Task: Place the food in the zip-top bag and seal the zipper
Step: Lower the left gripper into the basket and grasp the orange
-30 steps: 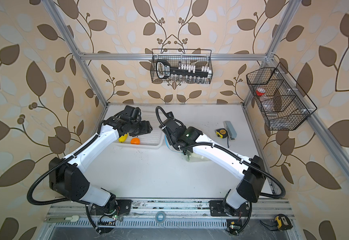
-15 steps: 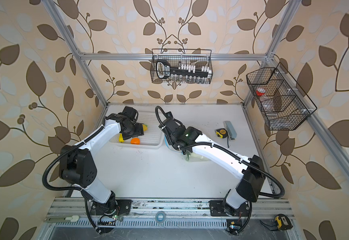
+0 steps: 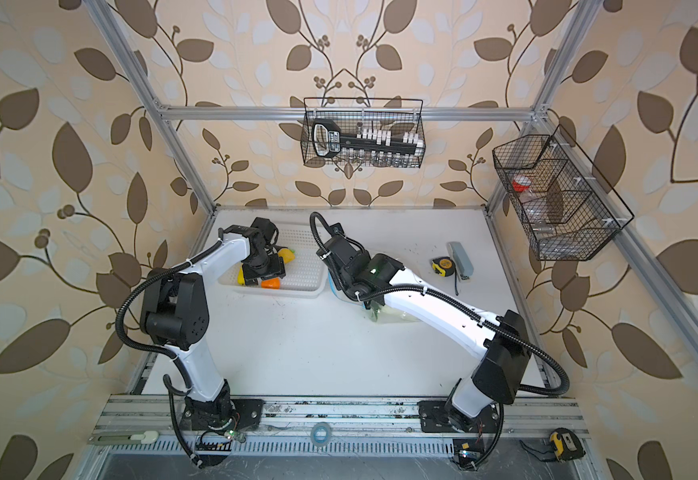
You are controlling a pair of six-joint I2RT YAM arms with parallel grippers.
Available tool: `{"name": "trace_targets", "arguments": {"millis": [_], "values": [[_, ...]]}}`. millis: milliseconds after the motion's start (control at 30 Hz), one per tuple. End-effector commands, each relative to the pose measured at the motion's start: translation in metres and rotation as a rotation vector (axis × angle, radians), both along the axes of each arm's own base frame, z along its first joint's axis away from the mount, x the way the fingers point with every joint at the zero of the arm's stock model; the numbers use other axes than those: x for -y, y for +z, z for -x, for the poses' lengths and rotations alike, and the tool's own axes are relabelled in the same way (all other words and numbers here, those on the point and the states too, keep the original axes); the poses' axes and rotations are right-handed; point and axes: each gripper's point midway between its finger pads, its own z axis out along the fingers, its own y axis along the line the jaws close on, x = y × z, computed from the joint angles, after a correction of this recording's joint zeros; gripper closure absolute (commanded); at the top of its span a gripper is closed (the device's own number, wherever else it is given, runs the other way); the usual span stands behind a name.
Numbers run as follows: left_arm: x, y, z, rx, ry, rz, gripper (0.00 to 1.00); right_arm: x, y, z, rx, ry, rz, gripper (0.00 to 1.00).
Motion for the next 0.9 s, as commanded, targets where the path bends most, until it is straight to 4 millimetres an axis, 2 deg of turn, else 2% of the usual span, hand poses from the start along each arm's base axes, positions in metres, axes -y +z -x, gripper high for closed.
{"name": "trace_targets", "arguments": {"millis": [0, 267, 433, 567, 733, 867], "values": [[-0.002, 0.004, -0.007, 0.001, 0.013, 0.014, 0.22, -0.008, 0.005, -0.002, 0.013, 0.023, -0.009, 1.00], [-0.003, -0.010, -0.008, -0.038, 0.028, 0.014, 0.24, -0.009, 0.000, -0.001, 0.005, 0.031, -0.006, 1.00], [0.004, -0.018, -0.009, -0.050, 0.030, 0.052, 0.32, -0.010, 0.001, 0.000, -0.003, 0.041, -0.008, 1.00], [0.007, -0.017, -0.010, -0.035, 0.031, 0.070, 0.33, -0.007, 0.005, 0.002, 0.004, 0.037, -0.011, 1.00], [0.009, -0.017, -0.008, -0.035, 0.037, 0.087, 0.33, -0.004, 0.005, 0.005, 0.003, 0.031, -0.015, 1.00], [0.007, -0.019, -0.002, -0.042, 0.041, 0.077, 0.28, -0.004, 0.004, 0.004, 0.005, 0.029, -0.014, 1.00]]}}
